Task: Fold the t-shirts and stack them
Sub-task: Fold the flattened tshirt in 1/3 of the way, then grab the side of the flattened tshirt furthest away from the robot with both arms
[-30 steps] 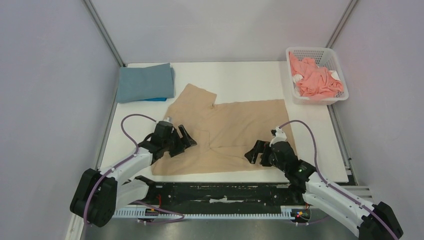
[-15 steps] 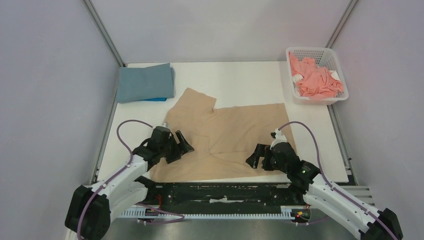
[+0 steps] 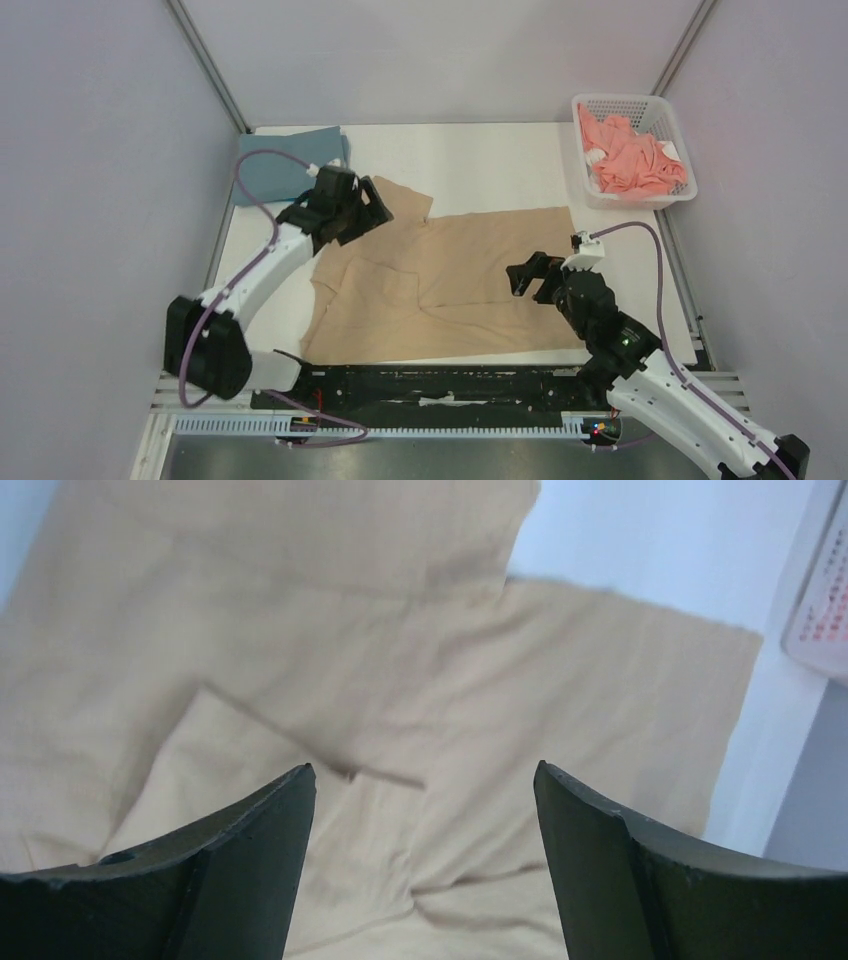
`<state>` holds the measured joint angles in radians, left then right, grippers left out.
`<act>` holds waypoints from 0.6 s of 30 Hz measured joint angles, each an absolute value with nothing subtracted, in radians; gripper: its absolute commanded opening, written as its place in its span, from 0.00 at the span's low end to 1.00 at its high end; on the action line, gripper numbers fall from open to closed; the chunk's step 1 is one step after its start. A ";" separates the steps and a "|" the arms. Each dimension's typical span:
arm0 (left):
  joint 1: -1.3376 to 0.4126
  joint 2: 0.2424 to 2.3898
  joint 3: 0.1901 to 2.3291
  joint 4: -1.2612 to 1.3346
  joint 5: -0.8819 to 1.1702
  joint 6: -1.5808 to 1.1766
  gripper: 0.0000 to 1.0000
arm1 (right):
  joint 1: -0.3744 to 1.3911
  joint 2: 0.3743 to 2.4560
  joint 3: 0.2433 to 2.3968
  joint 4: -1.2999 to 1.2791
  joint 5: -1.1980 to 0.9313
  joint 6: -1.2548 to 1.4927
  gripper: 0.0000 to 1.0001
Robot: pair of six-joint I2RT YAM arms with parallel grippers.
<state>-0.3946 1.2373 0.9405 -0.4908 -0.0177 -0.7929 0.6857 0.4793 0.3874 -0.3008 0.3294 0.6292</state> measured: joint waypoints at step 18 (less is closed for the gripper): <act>-0.224 2.358 2.043 -0.632 -0.073 -0.464 0.85 | 0.685 0.801 0.343 -0.098 0.460 0.392 0.98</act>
<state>-0.2237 2.3581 2.0430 -0.6323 -0.0727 -0.4641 0.6853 0.8005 0.3428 -0.0982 0.4603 0.3923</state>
